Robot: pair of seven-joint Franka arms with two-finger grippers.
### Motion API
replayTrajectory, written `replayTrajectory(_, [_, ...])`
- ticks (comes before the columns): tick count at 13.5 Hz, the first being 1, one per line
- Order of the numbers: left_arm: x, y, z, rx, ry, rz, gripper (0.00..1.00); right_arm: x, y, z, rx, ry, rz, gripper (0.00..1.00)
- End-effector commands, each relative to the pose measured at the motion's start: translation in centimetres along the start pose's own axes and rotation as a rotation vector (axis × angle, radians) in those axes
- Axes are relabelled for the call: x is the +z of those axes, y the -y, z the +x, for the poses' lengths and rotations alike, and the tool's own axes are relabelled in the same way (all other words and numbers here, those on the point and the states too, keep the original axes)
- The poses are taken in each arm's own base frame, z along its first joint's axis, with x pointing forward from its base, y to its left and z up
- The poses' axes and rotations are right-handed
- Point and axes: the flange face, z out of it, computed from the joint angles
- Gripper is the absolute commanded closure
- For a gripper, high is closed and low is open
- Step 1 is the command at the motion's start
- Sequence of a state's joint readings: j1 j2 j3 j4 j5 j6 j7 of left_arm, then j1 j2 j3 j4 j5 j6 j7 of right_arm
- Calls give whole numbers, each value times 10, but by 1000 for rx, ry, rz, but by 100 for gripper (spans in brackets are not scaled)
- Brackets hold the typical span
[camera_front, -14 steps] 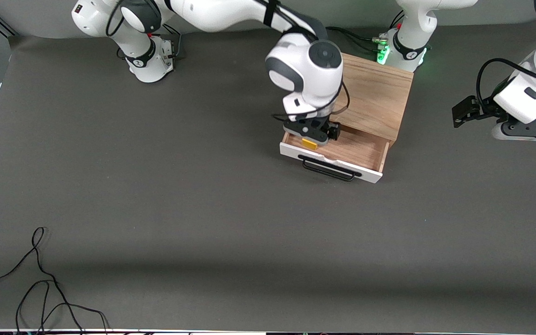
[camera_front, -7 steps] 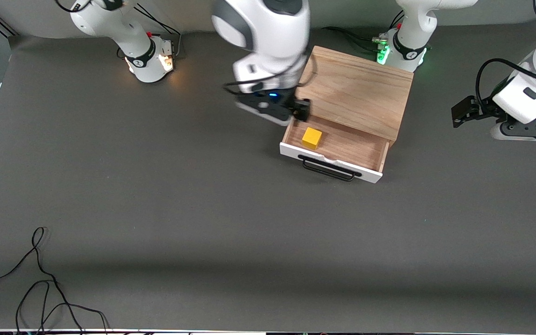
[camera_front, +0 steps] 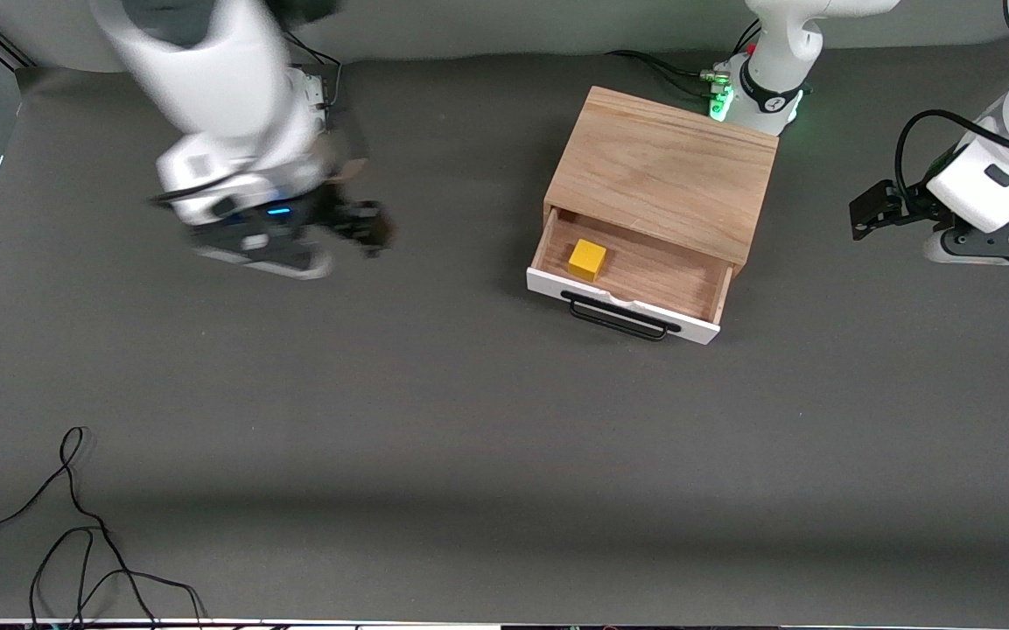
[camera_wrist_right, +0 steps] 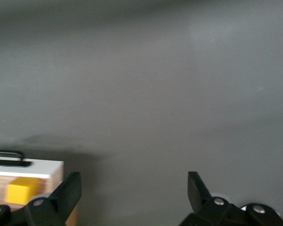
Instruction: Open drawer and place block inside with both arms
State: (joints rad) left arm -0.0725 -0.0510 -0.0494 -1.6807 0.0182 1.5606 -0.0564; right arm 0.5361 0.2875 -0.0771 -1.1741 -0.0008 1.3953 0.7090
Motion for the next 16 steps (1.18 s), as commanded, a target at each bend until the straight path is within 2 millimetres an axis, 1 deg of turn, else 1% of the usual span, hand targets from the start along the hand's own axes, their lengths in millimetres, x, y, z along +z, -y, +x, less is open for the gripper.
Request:
replayTrajectory(1, [0, 1, -3, 10, -4, -6, 0, -6, -89, 12, -86, 12, 42, 0])
replayTrajectory(2, [-1, 1, -2, 11, -7, -6, 0, -5, -124, 22, -106, 9, 52, 0])
replayTrajectory(3, [0, 0, -2, 11, -4, -7, 0, -6, -154, 28, -124, -1, 62, 0])
replayTrajectory(5, [-1, 0, -2, 11, -6, -7, 0, -7, -199, 37, -137, -7, 69, 0])
replayTrajectory(8, [0, 0, -2, 13, -3, -7, 0, 2, -257, 54, -184, -1, 71, 0])
replayTrajectory(11, [0, 0, -2, 11, -3, -7, 0, 6, -281, 61, -155, 6, 71, 0])
replayTrajectory(12, [0, 1, -2, 10, -4, -6, 0, 10, -295, 67, -129, 13, 70, 0])
replayTrajectory(16, [0, 1, -2, 10, -1, -6, 0, 14, -298, 70, -141, 15, 70, 0])
